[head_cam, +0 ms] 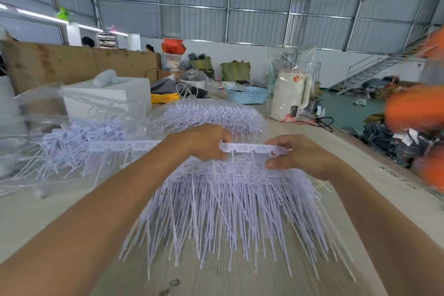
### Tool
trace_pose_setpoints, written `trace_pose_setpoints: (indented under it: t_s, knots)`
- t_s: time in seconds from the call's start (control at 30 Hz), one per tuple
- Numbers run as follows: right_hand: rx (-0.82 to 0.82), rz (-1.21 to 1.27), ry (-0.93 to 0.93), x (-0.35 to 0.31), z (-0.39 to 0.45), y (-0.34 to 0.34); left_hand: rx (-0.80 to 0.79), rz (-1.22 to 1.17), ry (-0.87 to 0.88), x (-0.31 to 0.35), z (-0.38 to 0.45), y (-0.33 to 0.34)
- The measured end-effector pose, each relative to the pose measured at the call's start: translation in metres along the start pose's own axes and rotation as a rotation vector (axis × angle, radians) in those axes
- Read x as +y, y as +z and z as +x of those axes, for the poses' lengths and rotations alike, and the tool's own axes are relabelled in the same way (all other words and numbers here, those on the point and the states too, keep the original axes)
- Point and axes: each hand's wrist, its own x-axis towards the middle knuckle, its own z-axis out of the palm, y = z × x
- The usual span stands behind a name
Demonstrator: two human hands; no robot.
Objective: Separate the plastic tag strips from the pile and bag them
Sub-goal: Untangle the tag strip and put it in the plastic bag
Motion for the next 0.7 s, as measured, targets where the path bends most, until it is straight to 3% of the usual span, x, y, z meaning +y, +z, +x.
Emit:
trace_pose_setpoints:
  t_s: [0.07,0.17,0.33,0.47,0.6,0.7]
  knots:
    - [-0.015,0.049,0.012,0.004,-0.002,-0.002,-0.087,0.015,-0.037,-0.003,0.0,0.007]
    - [0.069,0.071,-0.025,0.007,-0.005,-0.002,-0.145,-0.208,0.032,0.0,0.004,0.022]
    - [0.099,0.147,-0.026,0.003,-0.006,0.003,0.028,-0.524,0.098,0.027,0.015,0.033]
    - [0.087,0.189,-0.034,-0.002,-0.003,0.007,0.109,-0.539,0.099,0.045,0.023,0.034]
    - [0.102,0.287,0.069,0.001,-0.002,0.007,0.203,-0.54,0.055,0.046,0.029,0.036]
    - [0.119,0.141,0.059,0.002,-0.004,0.01,0.205,-0.579,0.037,0.048,0.03,0.041]
